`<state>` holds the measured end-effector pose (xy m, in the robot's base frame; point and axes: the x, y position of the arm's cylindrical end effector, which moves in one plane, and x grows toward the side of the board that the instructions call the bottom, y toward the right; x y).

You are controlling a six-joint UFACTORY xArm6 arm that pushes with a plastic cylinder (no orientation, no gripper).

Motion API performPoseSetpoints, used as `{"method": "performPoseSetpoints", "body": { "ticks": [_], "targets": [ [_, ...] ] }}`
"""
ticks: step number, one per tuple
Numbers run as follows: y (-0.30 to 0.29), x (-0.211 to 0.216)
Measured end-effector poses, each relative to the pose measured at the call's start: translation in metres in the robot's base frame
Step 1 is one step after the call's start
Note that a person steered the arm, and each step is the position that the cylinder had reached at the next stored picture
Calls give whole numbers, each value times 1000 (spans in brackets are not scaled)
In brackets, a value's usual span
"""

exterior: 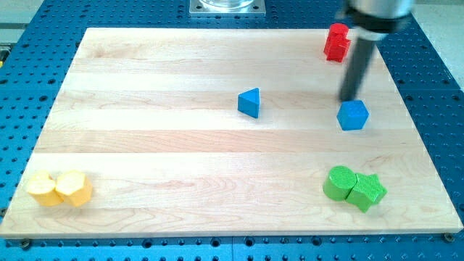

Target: Push the blue cube into the blue triangle

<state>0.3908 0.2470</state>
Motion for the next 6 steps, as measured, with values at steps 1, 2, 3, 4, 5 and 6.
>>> {"method": "performPoseSetpoints", "body": {
  "ticks": [1,2,3,4,5,6],
  "targets": [
    [18,49],
    [-67,53],
    [-169,53],
    [-126,56],
    [-27,66],
    [24,144]
  ]
}}
